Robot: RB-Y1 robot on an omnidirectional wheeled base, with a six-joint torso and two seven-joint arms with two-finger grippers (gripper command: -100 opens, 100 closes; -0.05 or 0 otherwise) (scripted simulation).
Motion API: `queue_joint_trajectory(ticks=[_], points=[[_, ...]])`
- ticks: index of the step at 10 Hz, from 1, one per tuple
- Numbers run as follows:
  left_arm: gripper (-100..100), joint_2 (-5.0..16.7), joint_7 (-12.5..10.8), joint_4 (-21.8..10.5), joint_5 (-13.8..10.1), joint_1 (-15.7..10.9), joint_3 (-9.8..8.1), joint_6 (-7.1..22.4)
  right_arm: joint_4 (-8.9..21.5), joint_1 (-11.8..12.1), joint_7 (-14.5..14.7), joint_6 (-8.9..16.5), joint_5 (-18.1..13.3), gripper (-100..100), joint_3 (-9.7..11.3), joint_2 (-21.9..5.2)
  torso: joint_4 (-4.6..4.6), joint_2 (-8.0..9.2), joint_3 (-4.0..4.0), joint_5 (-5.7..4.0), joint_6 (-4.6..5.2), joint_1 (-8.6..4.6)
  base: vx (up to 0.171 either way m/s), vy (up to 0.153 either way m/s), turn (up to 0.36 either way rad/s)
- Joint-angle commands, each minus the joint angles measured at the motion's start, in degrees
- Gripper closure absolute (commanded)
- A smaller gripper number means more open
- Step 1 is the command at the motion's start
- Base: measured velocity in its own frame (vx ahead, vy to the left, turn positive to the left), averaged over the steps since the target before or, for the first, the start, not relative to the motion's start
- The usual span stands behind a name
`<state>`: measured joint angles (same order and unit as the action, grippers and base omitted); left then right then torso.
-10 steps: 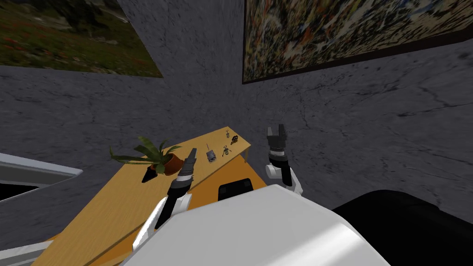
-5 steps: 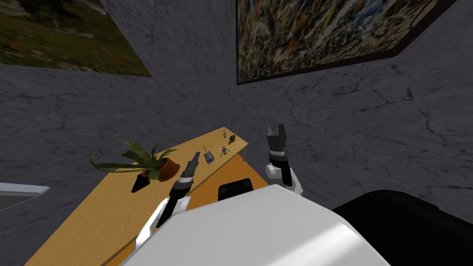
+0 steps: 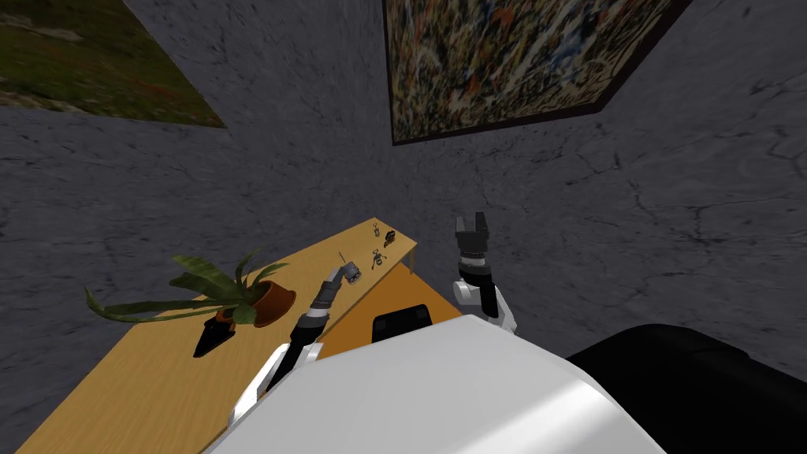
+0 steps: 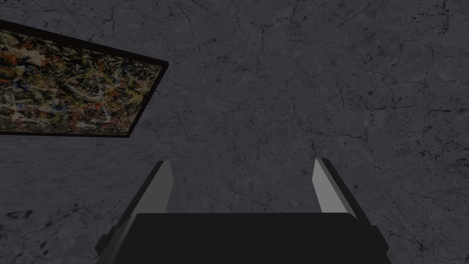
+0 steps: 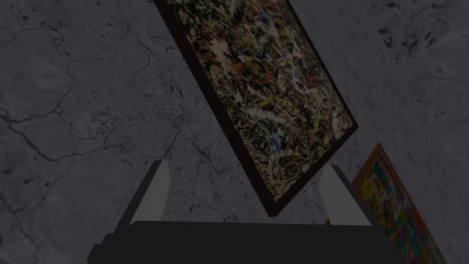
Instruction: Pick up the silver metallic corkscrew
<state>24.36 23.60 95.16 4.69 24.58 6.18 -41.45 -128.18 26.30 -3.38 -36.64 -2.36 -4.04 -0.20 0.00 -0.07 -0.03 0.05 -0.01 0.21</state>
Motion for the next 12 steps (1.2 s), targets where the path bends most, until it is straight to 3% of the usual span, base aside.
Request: queue_joint_trajectory(ticks=[1,2,3,4,5,6,7,8,10,11,12], points=[[-100,0.58,1.21,-2.43,-0.02,-0.44,0.26,-0.34,0.00,0.00,0.00,0.00,0.00,0,0.00,0.00,0.00,0.00,0.00,0.00,0.00,0.00,-0.020,0.032,-0.164],[-100,1.59,3.49,-4.71,-0.01,-0.96,0.86,-1.69,0.00,0.01,0.00,0.00,0.00,0,0.00,0.00,0.00,-0.01,0.00,0.00,-0.03,0.00,-0.020,0.024,-0.326],[-100,1.59,3.49,-6.00,-0.01,-0.96,0.86,-1.69,0.00,0.00,0.00,0.00,0.00,0,0.00,0.00,0.00,-0.01,-0.01,0.00,0.01,-0.02,-0.015,0.030,-0.118],[-100,2.55,5.76,-8.26,0.00,-1.49,1.45,-3.05,0.00,0.01,0.00,0.00,0.00,0,-0.01,0.00,-0.01,-0.03,-0.01,0.00,-0.06,-0.01,-0.016,0.041,-0.186],[-100,2.55,5.76,-9.60,0.00,-1.49,1.45,-3.05,0.00,0.00,0.00,0.00,0.00,0,0.00,0.00,0.00,-0.03,-0.01,0.01,-0.01,0.04,-0.016,0.032,-0.159],[-100,3.43,8.02,-11.63,0.00,-2.03,2.01,-4.41,0.00,0.01,0.00,0.00,0.00,0,-0.01,0.00,-0.01,-0.03,-0.02,0.01,-0.04,0.01,-0.014,0.031,-0.304],[-100,3.43,8.02,-13.22,0.00,-2.03,2.01,-4.41,0.00,0.00,0.00,0.00,0.00,0,0.00,0.00,0.00,-0.05,-0.02,0.00,0.00,0.02,-0.011,0.035,-0.174],[-100,4.22,10.26,-14.99,-0.02,-2.59,2.52,-5.76,0.00,0.01,0.00,0.00,0.00,0,-0.01,0.00,-0.01,-0.06,-0.03,0.01,-0.05,0.01,-0.009,0.031,-0.231],[-100,4.22,10.26,-16.84,-0.02,-2.59,2.52,-5.76,0.00,0.01,0.00,0.00,0.00,0,-0.01,0.00,-0.02,-0.08,-0.04,0.00,-0.05,-0.01,-0.002,0.018,-0.091],[-100,4.90,12.46,-18.81,-0.07,-3.16,2.97,-7.10,0.00,0.02,0.00,0.00,0.00,0,-0.01,0.00,-0.02,-0.11,-0.06,-0.01,-0.07,-0.07,0.000,0.013,-0.272],[-100,4.90,12.46,-20.47,-0.07,-3.16,2.97,-7.10,0.00,0.01,0.00,0.00,0.00,0,0.00,0.00,-0.02,-0.12,-0.06,-0.01,0.00,-0.06,0.003,0.025,-0.174]])
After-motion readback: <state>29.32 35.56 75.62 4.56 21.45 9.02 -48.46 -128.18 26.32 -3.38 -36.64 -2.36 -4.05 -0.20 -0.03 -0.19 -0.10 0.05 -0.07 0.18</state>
